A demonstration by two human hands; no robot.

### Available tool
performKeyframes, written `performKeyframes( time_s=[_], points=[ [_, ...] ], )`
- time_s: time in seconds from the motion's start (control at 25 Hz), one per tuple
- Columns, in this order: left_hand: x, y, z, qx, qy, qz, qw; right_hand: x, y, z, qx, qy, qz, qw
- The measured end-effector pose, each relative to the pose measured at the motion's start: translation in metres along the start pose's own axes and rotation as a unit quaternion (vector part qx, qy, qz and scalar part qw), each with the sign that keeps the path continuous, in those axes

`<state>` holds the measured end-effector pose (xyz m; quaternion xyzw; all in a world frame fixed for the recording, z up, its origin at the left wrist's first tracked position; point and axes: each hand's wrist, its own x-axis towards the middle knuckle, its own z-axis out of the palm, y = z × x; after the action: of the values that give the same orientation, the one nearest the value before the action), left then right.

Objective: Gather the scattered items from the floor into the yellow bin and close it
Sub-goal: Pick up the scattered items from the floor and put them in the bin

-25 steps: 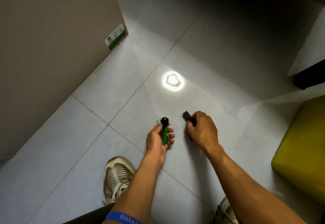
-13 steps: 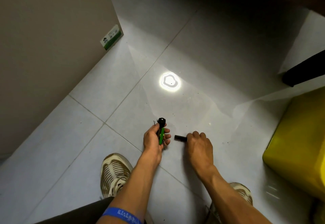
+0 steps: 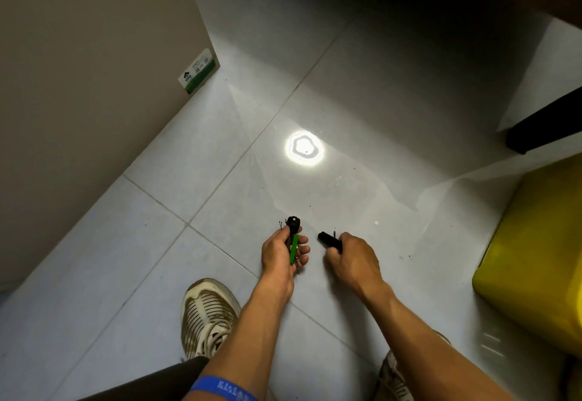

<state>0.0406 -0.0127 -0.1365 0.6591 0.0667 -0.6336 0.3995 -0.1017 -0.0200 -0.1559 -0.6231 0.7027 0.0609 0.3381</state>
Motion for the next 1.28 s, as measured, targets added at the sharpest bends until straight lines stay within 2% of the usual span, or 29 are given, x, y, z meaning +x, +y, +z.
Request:
performKeyframes(
  time_s=[0.08, 0.16, 0.32, 0.4, 0.44, 0.48, 0.56, 0.6, 0.64, 0.76, 0.88, 0.92, 1.0, 1.12, 1.2, 1.28],
  points=[
    [-0.008, 0.004, 0.007, 0.009, -0.001, 0.009, 1.0, -0.008, 0.013, -0.01, 0.161, -0.019, 0.039, 0.986],
    [-0.022, 0.01, 0.018, 0.019, -0.016, 0.024, 0.999, -0.025, 0.022, -0.021, 0.289, -0.002, 0.069, 0.955],
    [-0.063, 0.016, 0.046, 0.038, -0.067, 0.059, 0.995, -0.069, 0.034, -0.053, 0.434, 0.017, 0.1, 0.895],
    [-0.084, 0.012, 0.063, 0.054, -0.091, 0.065, 0.992, -0.089, 0.036, -0.078, 0.497, 0.062, 0.122, 0.857],
    [-0.099, 0.007, 0.076, 0.068, -0.107, 0.063, 0.99, -0.1, 0.041, -0.096, 0.538, 0.11, 0.135, 0.825],
    [-0.117, -0.001, 0.092, 0.088, -0.129, 0.06, 0.986, -0.113, 0.047, -0.116, 0.591, 0.167, 0.147, 0.776],
    [-0.156, -0.017, 0.133, 0.13, -0.194, 0.059, 0.971, -0.138, 0.061, -0.161, 0.692, 0.275, 0.151, 0.651],
    [-0.178, -0.024, 0.158, 0.144, -0.233, 0.058, 0.96, -0.151, 0.072, -0.184, 0.712, 0.317, 0.15, 0.608],
    [-0.197, -0.028, 0.182, 0.151, -0.267, 0.054, 0.95, -0.159, 0.08, -0.203, 0.712, 0.343, 0.153, 0.592],
    [-0.257, -0.035, 0.251, 0.179, -0.347, 0.06, 0.919, -0.185, 0.113, -0.241, 0.694, 0.376, 0.187, 0.585],
    [-0.261, -0.042, 0.264, 0.323, -0.308, 0.163, 0.88, -0.187, 0.127, -0.231, 0.651, 0.391, 0.252, 0.599],
    [-0.249, -0.043, 0.251, 0.362, -0.279, 0.198, 0.867, -0.181, 0.122, -0.221, 0.636, 0.384, 0.258, 0.618],
    [-0.213, -0.044, 0.212, 0.413, -0.222, 0.216, 0.856, -0.164, 0.098, -0.193, 0.622, 0.344, 0.234, 0.664],
    [-0.136, -0.039, 0.152, 0.495, -0.115, 0.225, 0.832, -0.137, 0.055, -0.152, 0.573, 0.252, 0.171, 0.761],
    [-0.088, -0.03, 0.127, 0.57, -0.045, 0.238, 0.785, -0.121, 0.04, -0.127, 0.533, 0.183, 0.148, 0.813],
    [-0.045, -0.027, 0.109, 0.642, -0.006, 0.252, 0.724, -0.113, 0.038, -0.107, 0.5, 0.14, 0.139, 0.843]
  ],
)
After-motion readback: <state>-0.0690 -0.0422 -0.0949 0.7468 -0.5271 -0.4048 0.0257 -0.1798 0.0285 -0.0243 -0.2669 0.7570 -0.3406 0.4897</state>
